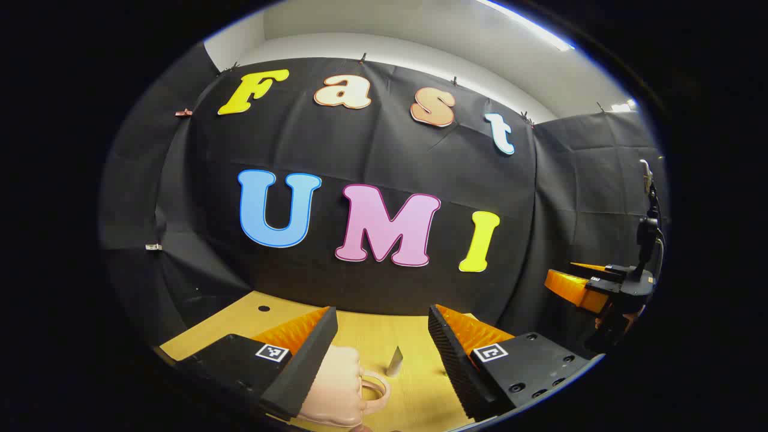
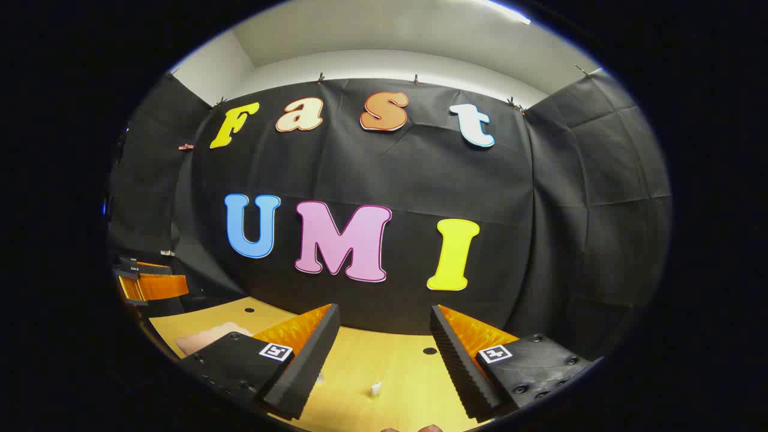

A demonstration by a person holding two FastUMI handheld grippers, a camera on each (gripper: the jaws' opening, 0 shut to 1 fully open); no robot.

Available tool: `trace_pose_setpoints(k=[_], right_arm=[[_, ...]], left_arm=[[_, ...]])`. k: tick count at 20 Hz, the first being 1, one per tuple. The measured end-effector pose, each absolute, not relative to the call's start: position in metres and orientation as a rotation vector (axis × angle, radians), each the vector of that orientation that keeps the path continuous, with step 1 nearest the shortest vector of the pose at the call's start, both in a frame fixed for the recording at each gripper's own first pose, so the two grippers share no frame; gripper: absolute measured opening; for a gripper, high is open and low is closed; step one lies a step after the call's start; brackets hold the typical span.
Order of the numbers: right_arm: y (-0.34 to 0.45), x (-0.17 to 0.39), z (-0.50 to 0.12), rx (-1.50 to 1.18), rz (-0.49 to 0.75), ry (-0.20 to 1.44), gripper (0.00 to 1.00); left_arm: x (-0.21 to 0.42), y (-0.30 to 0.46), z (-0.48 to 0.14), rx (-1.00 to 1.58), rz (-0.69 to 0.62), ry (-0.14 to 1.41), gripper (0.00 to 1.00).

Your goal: First open the suitcase, pack the skin care products into it, and then close the suitcase.

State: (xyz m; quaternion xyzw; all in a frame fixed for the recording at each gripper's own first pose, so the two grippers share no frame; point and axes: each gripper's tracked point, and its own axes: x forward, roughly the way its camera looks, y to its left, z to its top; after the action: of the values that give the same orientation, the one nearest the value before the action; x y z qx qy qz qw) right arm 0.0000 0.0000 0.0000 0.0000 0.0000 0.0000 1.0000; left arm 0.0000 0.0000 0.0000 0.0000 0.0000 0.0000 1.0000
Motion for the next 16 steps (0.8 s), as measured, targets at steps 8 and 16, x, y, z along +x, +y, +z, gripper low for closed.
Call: trace_pose_setpoints(k=[8, 16], right_arm=[[0.001, -0.004, -0.001, -0.009, 0.014, 0.003, 0.94], [0.005, -0.01, 0.004, -0.008, 0.019, -0.004, 0.96]], left_arm=[[0.0, -0.01, 0.003, 0.024, -0.015, -0.013, 0.95], [-0.007, -0.007, 0.01, 0.038, -0.003, -0.039, 0.95]])
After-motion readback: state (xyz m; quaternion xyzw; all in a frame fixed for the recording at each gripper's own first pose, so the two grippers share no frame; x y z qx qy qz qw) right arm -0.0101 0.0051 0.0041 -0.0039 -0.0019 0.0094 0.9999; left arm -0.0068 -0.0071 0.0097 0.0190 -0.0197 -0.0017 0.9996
